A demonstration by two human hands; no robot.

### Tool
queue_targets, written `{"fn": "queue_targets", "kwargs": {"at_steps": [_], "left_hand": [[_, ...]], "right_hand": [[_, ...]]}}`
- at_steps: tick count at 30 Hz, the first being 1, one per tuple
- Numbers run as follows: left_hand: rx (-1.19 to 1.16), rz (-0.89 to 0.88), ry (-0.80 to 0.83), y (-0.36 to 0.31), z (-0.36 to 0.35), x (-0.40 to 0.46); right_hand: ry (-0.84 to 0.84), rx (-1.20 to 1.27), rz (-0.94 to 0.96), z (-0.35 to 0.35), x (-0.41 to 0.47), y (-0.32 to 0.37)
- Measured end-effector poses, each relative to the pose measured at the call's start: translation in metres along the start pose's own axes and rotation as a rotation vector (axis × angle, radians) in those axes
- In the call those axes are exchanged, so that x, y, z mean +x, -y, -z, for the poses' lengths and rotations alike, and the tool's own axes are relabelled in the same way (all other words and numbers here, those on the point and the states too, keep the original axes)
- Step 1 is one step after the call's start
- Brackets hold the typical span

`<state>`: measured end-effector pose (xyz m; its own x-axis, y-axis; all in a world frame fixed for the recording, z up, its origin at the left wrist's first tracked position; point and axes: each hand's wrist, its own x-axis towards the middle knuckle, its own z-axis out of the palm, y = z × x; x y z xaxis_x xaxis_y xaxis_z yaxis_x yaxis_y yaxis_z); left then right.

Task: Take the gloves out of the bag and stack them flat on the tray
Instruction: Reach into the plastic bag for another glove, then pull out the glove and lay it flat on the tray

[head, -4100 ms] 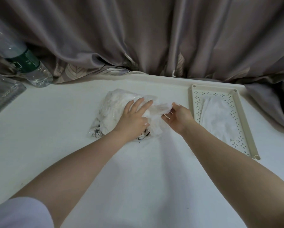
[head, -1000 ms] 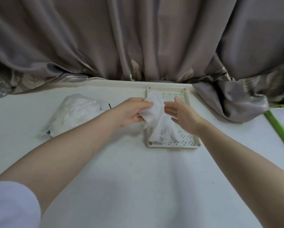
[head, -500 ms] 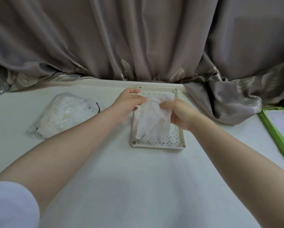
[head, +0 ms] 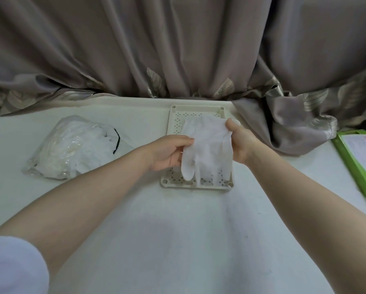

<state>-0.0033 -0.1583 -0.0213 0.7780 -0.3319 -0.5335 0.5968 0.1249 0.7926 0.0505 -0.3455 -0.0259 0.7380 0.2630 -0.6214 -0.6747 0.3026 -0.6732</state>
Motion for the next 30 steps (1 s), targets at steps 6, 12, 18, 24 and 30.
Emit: {"fn": "queue_targets", "kwargs": {"at_steps": [6, 12, 18, 24, 30], "left_hand": [[0.197, 0.103, -0.125, 0.014, 0.02, 0.014], [0.482, 0.096, -0.234, 0.016, 0.037, 0.033], [0.937, 0.002, -0.369, 0.016, 0.05, 0.055], [1.033, -0.159, -0.266, 0.024, 0.057, 0.065], [1.264, -0.16, -0.36, 0.022, 0.052, 0.075]], "right_hand": [[-0.196, -0.088, 0.023, 0.004, 0.034, -0.01], [-0.085, -0.221, 0.039, 0.002, 0.059, -0.005], [0.026, -0.712, 0.242, 0.001, 0.084, -0.002], [-0.02, -0.845, 0.412, -0.004, 0.113, -0.005], [-0.295, -0.708, 0.2, -0.01, 0.124, -0.009]]}}
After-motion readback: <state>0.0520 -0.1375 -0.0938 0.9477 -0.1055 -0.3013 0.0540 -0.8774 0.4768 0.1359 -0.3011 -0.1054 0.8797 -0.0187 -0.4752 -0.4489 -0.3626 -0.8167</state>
